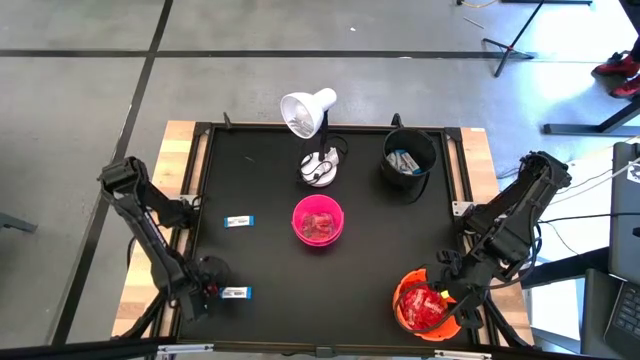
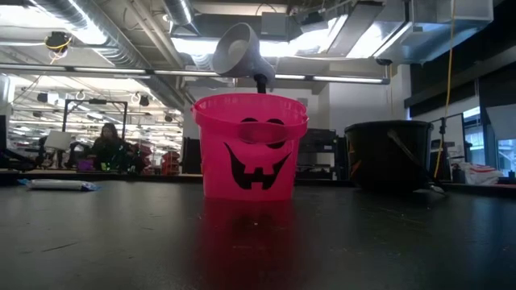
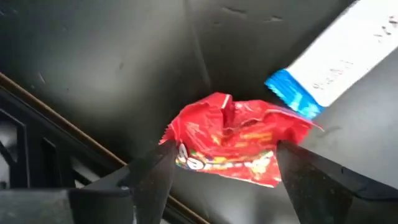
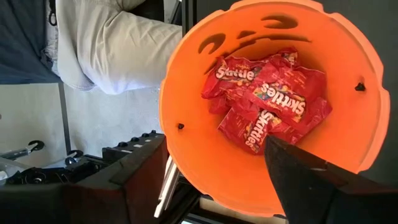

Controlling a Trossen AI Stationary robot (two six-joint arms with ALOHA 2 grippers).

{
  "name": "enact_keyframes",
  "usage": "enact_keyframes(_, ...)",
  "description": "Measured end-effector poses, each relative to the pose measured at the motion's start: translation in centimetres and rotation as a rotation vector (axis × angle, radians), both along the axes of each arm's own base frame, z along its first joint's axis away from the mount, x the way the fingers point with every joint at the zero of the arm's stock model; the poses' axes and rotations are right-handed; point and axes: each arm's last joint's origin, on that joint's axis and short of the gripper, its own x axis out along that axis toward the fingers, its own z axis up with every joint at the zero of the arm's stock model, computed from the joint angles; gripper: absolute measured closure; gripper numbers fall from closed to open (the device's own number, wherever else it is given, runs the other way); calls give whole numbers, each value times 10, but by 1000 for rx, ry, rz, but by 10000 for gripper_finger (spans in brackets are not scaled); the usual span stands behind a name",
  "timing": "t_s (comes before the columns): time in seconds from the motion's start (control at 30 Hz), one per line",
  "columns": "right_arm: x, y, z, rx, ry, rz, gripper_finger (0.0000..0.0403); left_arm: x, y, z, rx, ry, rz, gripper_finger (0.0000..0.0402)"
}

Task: Sort candy
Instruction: Put the red candy into the orange bucket

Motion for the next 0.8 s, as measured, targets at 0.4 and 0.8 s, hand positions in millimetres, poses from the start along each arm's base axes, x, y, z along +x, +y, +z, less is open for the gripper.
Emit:
enact_keyframes(0.4, 3, -2, 0, -73, -91, -61, 136, -8, 14, -17, 58, 34, 63, 166)
enact_keyframes(0.8, 3, -2, 0, -73, -90, -61, 136, -5, 10, -12, 48, 13, -14, 341)
